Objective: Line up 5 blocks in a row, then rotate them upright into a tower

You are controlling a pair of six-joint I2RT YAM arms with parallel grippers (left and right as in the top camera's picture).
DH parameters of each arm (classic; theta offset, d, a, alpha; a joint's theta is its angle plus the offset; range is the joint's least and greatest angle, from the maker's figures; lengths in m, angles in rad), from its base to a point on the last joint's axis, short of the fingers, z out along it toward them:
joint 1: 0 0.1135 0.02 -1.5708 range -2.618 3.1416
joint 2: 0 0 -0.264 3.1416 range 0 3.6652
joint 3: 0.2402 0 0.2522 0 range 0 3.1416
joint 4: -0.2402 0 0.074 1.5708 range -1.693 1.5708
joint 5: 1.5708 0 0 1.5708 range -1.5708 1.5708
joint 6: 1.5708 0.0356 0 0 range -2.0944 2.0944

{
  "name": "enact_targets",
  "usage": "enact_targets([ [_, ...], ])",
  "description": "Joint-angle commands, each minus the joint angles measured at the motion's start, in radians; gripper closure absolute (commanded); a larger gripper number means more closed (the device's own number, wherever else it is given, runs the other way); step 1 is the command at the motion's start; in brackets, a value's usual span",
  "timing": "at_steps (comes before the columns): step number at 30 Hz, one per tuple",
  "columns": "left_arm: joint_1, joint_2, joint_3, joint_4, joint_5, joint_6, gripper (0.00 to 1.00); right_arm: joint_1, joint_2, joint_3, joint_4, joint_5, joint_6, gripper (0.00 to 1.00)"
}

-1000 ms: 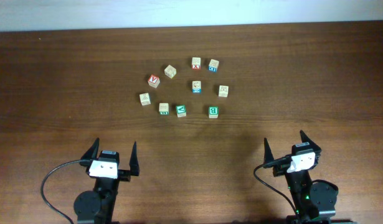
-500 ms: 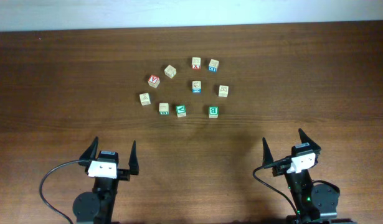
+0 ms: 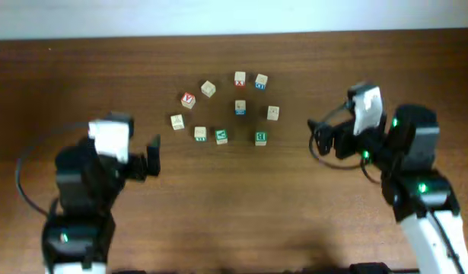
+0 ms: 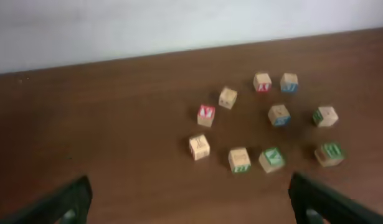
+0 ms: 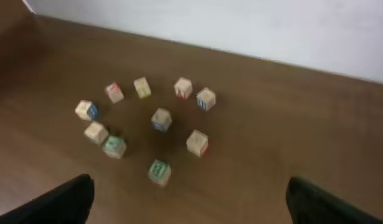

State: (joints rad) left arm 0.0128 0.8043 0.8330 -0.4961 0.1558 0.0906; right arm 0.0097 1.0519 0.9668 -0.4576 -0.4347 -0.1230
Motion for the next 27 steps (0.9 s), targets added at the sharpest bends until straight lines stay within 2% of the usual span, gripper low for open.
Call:
enact_targets([
  [1,0.003,0.229,0.243,-0.16,0.016,0.017,0.01,-0.003,0.142,0.169,-0.113,-0.114,0.003,0.02],
  [5,0.003,0.52,0.527,-0.37,0.016,0.017,0.01,0.012,0.332,0.347,-0.248,-0.141,0.002,0.02],
  [8,0.003,0.658,0.647,-0.446,0.016,0.048,0.01,0.093,0.428,0.407,-0.264,-0.122,-0.018,0.02],
  [10,0.003,0.72,0.684,-0.488,0.012,0.066,0.01,0.156,0.498,0.423,-0.265,-0.054,-0.023,0.02],
  [12,0.003,0.752,0.684,-0.465,0.012,0.065,0.01,0.222,0.591,0.425,-0.254,0.037,-0.023,0.02],
  [14,0.003,0.753,0.684,-0.458,0.013,0.064,0.01,0.239,0.645,0.425,-0.201,0.041,-0.02,0.02],
  [16,0.003,0.753,0.684,-0.489,0.072,0.057,0.01,0.239,0.675,0.425,-0.185,0.005,0.056,0.02],
  [17,0.003,0.753,0.684,-0.489,0.077,0.057,0.01,0.252,0.717,0.425,-0.151,0.002,0.119,0.18],
  [18,0.003,0.753,0.684,-0.489,0.076,0.057,0.01,0.276,0.749,0.425,-0.152,0.062,0.196,0.28],
  [19,0.003,0.753,0.684,-0.489,0.076,0.057,0.01,0.309,0.782,0.425,-0.158,0.156,0.285,0.3],
  [20,0.003,0.753,0.684,-0.491,0.074,0.057,0.01,0.384,0.841,0.425,-0.172,0.348,0.449,0.36],
  [21,0.003,0.753,0.684,-0.501,0.067,0.057,0.01,0.418,0.86,0.425,-0.175,0.429,0.512,0.38],
  [23,0.003,0.753,0.684,-0.505,0.061,0.057,0.01,0.456,0.882,0.425,-0.174,0.526,0.577,0.42],
  [25,0.003,0.753,0.684,-0.505,0.061,0.057,0.01,0.467,0.913,0.425,-0.169,0.53,0.585,0.48],
  [27,0.003,0.753,0.684,-0.504,0.061,0.057,0.01,0.467,0.949,0.425,-0.148,0.528,0.589,0.48],
])
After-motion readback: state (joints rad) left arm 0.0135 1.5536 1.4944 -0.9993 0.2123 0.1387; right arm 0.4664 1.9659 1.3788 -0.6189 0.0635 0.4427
